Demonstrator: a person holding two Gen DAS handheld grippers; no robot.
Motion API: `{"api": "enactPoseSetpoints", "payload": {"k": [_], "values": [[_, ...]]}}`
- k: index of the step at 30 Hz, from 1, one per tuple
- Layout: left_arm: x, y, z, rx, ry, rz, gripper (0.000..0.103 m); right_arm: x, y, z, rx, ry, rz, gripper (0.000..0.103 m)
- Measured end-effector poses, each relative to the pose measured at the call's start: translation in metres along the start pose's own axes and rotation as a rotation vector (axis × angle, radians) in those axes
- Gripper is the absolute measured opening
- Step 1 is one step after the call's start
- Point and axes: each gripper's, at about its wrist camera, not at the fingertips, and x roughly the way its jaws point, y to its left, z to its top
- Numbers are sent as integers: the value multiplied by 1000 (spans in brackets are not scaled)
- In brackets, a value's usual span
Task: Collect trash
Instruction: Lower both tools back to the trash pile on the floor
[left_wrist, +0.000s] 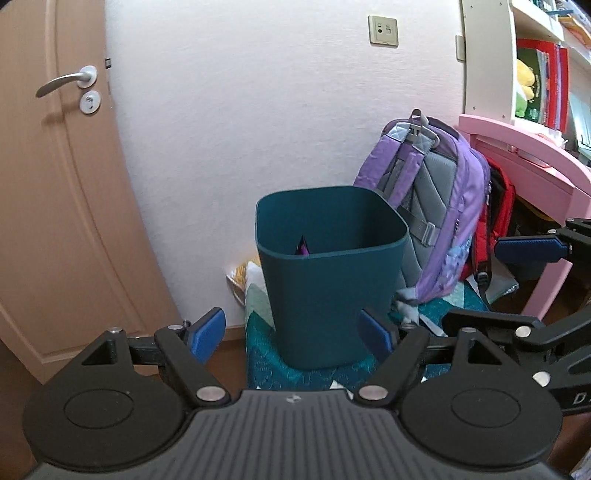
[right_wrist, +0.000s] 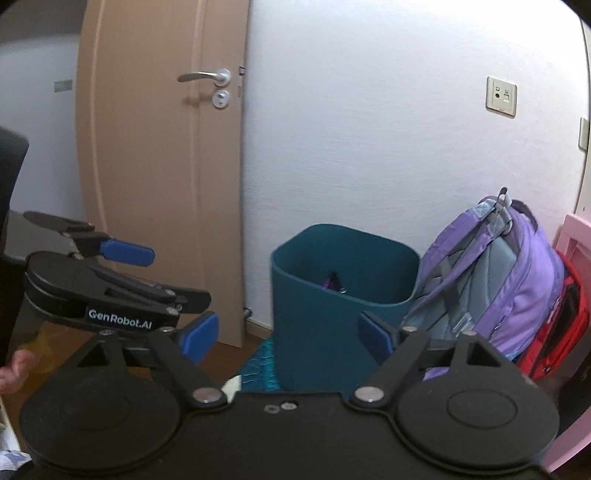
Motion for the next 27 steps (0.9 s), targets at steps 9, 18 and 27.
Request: {"api": "enactPoseSetpoints", "payload": {"k": [9,18,27], "values": [[-25,14,-50,-40,-2,-9,82,-17,23,-33,47,-16,59,94],[-16,48,-105,-144,14,-79,102,6,40,-81,58,21,95,101],[46,82,-170,-151,120,-52,102,80,51,-148,62,165,94,103]]}}
